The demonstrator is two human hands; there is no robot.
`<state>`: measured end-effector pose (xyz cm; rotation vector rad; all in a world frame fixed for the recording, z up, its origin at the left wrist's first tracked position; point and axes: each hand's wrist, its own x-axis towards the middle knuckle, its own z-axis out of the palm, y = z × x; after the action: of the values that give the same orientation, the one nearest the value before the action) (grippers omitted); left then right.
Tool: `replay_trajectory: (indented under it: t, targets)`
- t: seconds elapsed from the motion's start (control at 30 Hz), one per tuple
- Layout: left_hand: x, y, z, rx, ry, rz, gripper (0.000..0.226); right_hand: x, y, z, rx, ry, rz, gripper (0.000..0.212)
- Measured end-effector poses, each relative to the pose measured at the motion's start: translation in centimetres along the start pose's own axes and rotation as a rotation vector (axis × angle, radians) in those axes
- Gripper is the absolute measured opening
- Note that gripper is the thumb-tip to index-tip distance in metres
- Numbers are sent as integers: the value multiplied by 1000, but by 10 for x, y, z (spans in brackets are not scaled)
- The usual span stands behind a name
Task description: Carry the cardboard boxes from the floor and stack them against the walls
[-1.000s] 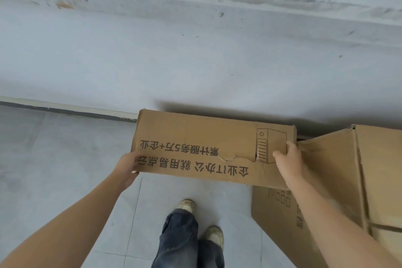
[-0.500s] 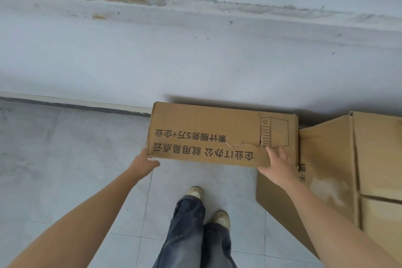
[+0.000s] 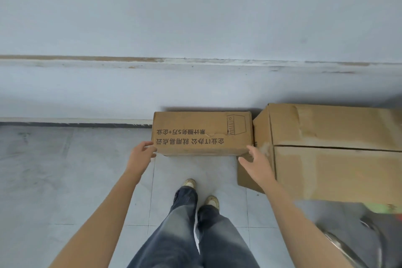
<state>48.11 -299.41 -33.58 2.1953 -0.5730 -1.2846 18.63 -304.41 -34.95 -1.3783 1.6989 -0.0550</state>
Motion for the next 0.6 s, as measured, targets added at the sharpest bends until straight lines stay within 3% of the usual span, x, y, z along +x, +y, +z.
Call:
replay_trajectory:
  t: [0.13, 0.27, 0.6]
  targets:
    - [-65, 19, 7, -28, -21, 157, 18, -61, -7, -32, 107, 137, -101, 52]
    - [-99, 25, 36, 57, -214, 292, 12, -114, 5, -49, 150, 281, -99, 49]
    - [-134, 91, 126, 383, -772, 633, 14, -229, 50, -32, 403, 839, 254, 42]
